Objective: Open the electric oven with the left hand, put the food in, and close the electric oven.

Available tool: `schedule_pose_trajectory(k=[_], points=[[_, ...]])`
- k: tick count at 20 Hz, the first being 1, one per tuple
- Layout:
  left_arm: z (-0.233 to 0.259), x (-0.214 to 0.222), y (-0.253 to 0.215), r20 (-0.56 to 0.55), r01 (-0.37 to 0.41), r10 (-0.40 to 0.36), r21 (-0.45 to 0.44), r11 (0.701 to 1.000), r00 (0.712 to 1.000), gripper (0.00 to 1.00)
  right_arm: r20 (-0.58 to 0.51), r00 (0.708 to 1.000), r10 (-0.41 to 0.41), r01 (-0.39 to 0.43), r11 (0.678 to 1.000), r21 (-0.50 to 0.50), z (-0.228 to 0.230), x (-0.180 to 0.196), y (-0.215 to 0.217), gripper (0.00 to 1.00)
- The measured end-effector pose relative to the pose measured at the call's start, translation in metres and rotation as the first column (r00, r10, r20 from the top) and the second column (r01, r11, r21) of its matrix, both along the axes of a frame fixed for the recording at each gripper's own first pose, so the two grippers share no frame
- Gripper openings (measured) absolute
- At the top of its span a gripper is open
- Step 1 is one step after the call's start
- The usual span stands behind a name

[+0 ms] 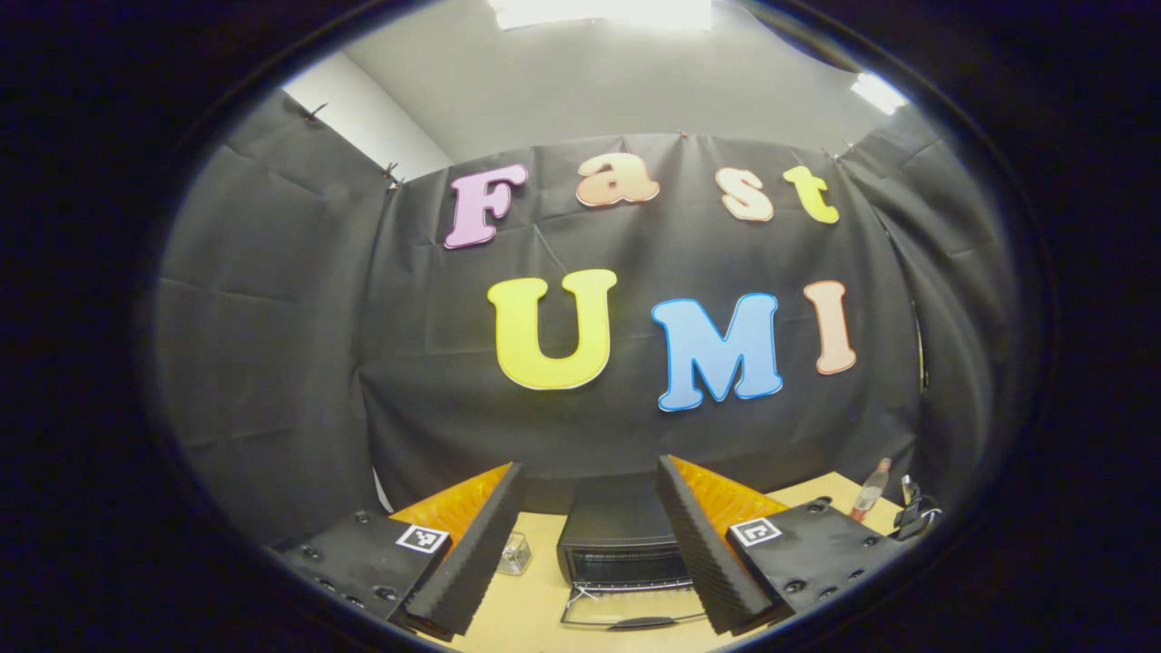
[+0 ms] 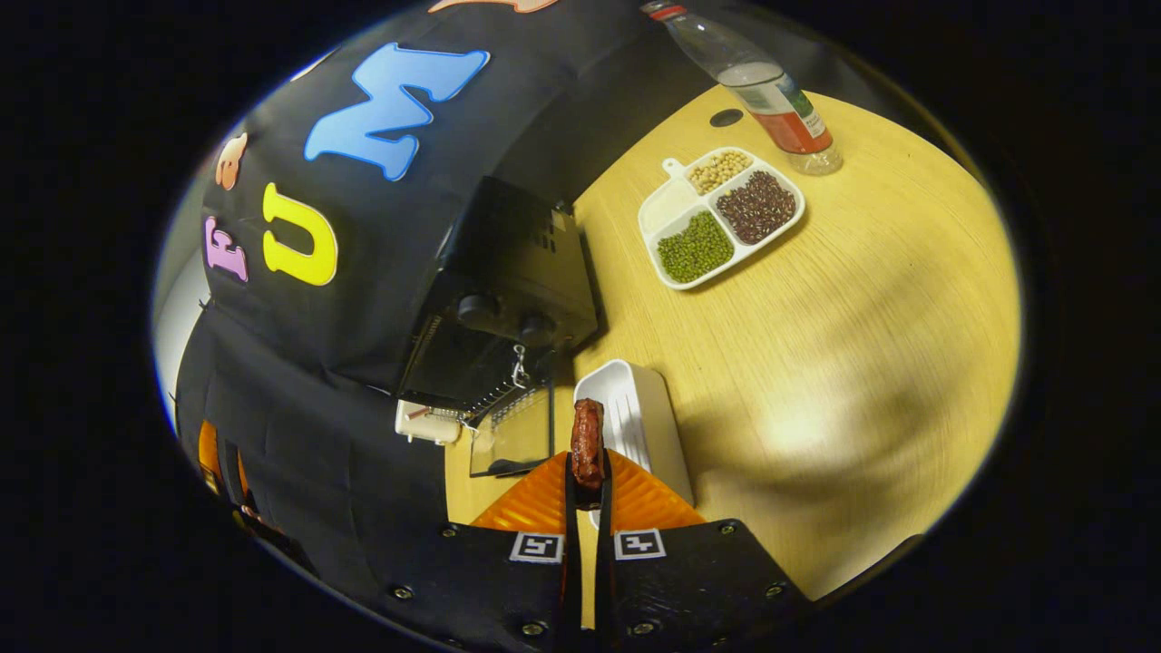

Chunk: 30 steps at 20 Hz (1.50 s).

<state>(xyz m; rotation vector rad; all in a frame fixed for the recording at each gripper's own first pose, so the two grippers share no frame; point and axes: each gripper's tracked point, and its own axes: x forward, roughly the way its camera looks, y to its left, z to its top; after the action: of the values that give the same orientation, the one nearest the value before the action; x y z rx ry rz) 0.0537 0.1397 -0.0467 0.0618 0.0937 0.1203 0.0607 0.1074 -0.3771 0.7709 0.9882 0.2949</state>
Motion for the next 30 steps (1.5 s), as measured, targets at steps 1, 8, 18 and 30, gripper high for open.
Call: schedule_pose_trajectory(k=[1,8,18,30], points=[[0.002,0.001,0.0,0.007,0.014,-0.014,-0.025,1.0,1.0,1.0,0.017,1.0,-0.001,0.001,1.0,0.009,0.01,-0.001,0.005,0.06],[0.002,0.009,0.028,0.02,0.066,-0.065,-0.064,0.996,0.998,0.96,0.132,0.991,0.004,-0.017,0.995,0.103,0.074,-0.001,0.066,0.06],[0.011,0.008,0.083,0.037,0.07,-0.068,-0.059,0.996,0.997,1.0,0.22,0.975,0.031,-0.072,0.981,0.181,0.097,0.031,0.154,0.06],[-0.005,0.004,0.124,-0.005,0.047,-0.047,-0.056,0.997,0.999,0.91,0.024,0.963,-0.267,0.258,0.947,0.191,-0.009,0.12,0.207,0.06]])
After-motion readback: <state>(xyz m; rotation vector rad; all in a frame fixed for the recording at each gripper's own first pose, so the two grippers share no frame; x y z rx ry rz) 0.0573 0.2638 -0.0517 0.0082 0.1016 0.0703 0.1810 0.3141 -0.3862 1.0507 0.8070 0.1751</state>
